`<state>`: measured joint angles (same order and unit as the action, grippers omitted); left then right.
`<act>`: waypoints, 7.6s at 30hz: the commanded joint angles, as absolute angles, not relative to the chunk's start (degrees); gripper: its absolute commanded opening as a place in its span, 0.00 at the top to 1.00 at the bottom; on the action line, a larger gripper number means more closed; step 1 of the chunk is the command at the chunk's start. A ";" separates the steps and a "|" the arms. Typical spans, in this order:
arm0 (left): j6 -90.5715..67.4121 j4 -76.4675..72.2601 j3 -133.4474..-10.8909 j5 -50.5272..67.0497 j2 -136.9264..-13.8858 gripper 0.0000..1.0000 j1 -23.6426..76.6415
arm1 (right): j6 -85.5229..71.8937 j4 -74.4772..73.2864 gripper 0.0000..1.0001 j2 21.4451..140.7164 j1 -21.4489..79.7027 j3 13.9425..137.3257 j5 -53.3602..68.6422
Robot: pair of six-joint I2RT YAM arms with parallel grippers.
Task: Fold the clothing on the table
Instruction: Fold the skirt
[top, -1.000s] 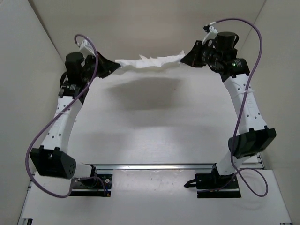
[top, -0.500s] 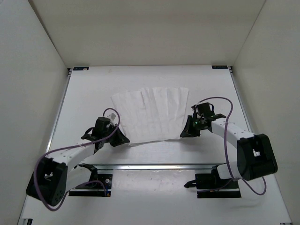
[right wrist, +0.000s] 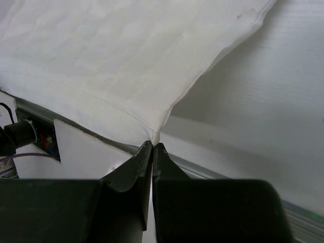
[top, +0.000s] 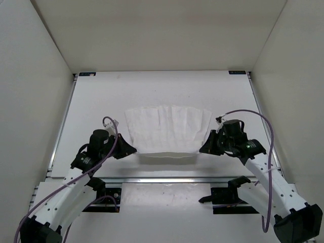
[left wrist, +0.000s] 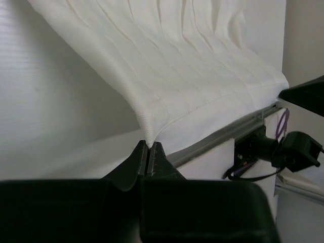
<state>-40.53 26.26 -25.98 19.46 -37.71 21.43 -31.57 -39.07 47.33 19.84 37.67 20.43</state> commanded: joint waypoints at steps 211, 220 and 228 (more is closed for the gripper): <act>-51.94 -22.06 -25.32 25.40 -90.79 1.00 10.46 | -23.38 -22.75 1.00 88.15 9.40 45.26 20.31; -50.01 -20.22 -28.46 26.27 -89.22 0.97 12.22 | -20.04 -24.52 0.78 90.88 10.90 52.37 16.62; -48.87 -9.51 -32.70 27.25 -76.30 0.56 11.78 | -22.23 -30.23 0.48 76.91 7.83 54.50 13.79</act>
<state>-50.19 -14.28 -31.51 26.94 -82.67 12.12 -20.86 -27.33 82.35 9.85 54.30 15.46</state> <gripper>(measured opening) 0.420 0.505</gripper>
